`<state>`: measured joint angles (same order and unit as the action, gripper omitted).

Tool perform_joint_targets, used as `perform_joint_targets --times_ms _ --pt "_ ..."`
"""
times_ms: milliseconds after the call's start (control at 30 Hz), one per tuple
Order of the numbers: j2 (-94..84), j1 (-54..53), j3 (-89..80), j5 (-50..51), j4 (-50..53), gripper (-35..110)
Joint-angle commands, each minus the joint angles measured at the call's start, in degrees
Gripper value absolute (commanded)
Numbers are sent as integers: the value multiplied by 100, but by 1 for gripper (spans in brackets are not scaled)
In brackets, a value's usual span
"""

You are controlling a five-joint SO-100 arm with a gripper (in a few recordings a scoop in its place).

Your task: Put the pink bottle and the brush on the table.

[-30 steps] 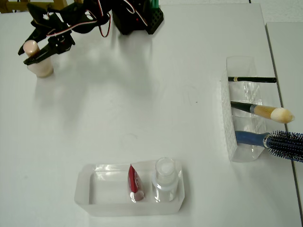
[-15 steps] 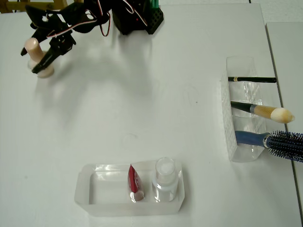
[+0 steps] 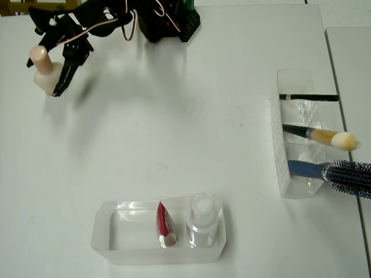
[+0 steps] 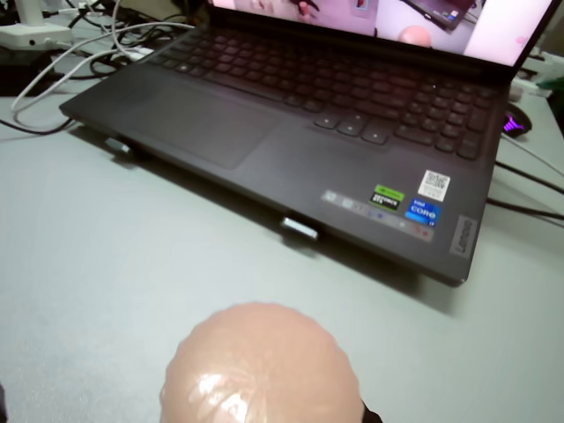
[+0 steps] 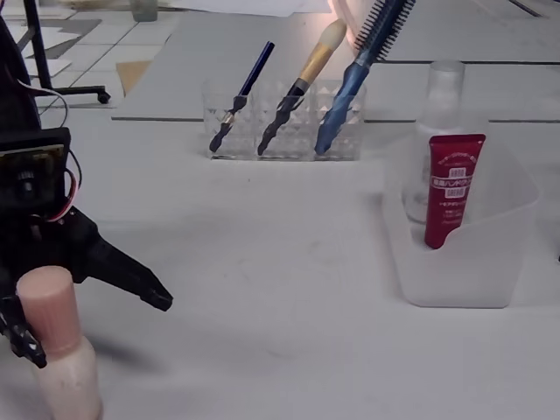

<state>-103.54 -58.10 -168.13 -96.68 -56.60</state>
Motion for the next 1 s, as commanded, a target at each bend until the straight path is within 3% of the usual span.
perform_joint_targets --times_ms 0,967 --pt "-492 9 -35 -167 185 54" --pt "-2224 18 62 -650 1890 61"
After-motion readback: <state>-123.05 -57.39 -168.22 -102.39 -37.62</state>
